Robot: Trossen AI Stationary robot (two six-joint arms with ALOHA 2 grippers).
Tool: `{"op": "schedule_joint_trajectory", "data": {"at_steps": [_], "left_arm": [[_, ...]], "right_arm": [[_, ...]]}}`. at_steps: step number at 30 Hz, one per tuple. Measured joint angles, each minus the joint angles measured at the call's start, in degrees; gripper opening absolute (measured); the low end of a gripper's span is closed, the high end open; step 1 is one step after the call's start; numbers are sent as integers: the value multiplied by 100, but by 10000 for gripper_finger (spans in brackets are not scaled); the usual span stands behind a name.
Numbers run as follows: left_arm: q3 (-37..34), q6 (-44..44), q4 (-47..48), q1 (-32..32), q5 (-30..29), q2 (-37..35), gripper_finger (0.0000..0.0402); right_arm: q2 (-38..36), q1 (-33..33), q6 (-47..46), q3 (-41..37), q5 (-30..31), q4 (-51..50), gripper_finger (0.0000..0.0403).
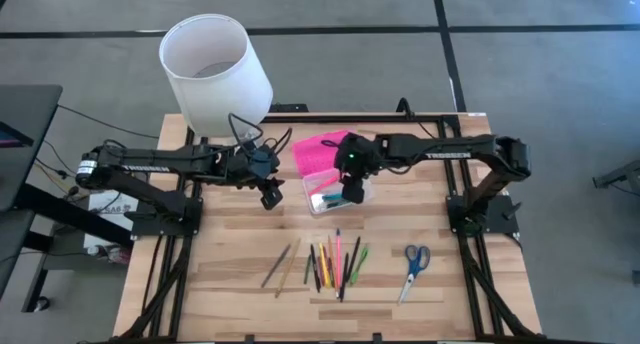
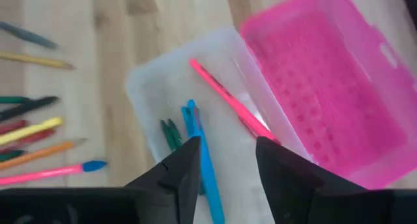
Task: Pick & place school supplies into a supply box
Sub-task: Put the gray pen into the pink supply box
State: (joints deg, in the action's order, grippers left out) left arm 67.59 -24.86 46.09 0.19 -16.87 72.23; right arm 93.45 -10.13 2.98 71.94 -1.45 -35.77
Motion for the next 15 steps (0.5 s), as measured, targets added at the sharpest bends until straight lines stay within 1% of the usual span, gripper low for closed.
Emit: {"op": "schedule_joint_trajectory", "data": {"at_steps": [11,15], "left_arm": [[0,-335,-4,-44,1,0,174],[0,-367,-6,-42,-9,0,174]], "right_arm": [[-995,380,-22,0,23,194,133],[-1313,481,-470,0,177,180,134]]}}
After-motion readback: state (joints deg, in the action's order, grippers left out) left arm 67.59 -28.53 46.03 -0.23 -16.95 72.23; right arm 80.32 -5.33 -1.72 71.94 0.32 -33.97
